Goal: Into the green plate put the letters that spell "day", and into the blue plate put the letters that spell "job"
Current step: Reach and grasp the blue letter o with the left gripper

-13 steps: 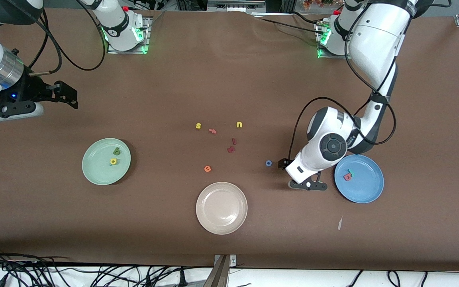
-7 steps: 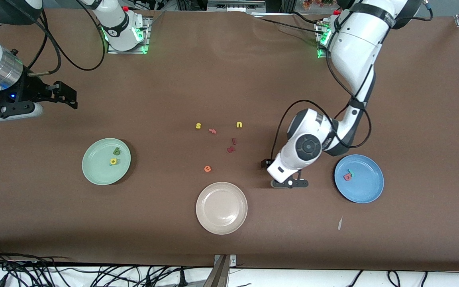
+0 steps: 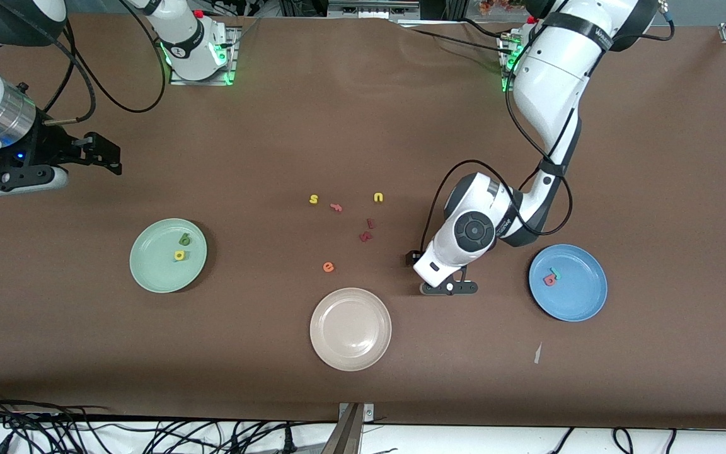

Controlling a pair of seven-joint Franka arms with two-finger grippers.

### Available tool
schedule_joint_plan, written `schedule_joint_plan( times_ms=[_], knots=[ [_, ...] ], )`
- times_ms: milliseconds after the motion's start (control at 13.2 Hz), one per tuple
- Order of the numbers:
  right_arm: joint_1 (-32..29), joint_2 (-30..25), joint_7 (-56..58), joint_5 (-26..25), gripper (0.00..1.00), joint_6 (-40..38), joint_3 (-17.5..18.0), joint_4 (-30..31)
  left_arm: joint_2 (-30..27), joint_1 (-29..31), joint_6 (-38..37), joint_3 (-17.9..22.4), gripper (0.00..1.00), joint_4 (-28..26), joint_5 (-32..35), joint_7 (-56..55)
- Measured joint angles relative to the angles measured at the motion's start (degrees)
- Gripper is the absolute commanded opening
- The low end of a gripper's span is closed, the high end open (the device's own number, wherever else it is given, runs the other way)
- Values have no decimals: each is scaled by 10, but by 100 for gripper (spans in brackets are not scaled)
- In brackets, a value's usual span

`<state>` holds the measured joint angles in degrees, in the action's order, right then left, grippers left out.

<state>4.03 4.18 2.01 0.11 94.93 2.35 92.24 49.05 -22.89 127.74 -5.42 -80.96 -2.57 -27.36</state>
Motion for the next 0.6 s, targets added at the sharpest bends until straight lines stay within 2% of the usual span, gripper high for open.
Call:
schedule_joint_plan(
  times_ms=[151,227,378,604],
  knots=[
    [0,1,0,0,100,0,0,0,4,-5,1,-1,93,-1,0,-4],
    [0,2,0,0,100,0,0,0,5,-9,1,-1,87,-2,0,-6],
    [0,4,0,0,100,0,-1,0,6,-14,1,-1,85,-3,0,-8],
    [0,7,0,0,100,0,-4,0,8,-14,1,0,71,-6,0,-8]
  ],
)
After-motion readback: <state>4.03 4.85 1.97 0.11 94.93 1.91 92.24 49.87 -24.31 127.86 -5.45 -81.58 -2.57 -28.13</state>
